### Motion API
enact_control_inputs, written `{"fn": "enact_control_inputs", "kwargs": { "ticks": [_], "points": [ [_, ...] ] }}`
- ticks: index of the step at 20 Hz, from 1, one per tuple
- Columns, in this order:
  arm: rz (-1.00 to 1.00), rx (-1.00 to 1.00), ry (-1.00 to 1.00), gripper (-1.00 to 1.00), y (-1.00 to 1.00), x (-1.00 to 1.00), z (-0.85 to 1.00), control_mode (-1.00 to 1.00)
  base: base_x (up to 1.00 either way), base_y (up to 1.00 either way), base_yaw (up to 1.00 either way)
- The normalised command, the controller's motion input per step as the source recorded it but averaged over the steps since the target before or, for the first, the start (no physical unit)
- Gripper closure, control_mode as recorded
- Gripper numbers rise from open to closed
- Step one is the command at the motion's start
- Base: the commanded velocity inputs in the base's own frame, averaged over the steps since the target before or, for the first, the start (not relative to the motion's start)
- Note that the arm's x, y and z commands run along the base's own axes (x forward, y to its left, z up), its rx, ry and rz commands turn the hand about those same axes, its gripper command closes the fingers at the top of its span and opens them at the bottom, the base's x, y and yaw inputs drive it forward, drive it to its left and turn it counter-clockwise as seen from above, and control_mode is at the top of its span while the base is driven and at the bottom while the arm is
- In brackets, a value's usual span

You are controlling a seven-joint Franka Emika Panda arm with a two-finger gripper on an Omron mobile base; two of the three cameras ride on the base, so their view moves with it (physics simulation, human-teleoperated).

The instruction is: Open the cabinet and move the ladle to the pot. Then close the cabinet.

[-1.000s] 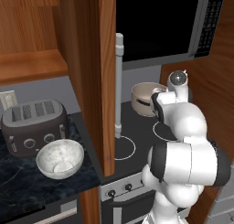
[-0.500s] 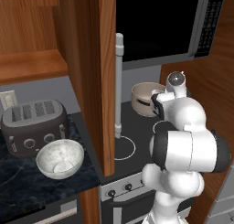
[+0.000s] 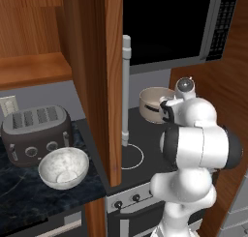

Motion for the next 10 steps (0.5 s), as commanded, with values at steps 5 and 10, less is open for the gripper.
{"fn": "enact_control_inputs", "kwargs": {
  "ticks": [5,10],
  "points": [
    [0.00,0.00,0.00,1.00,0.00,0.29,-0.10,-1.00,0.00,0.00,0.00],
    [0.00,0.00,0.01,1.00,0.00,0.29,-0.12,-1.00,0.00,0.00,0.00]
  ]
}}
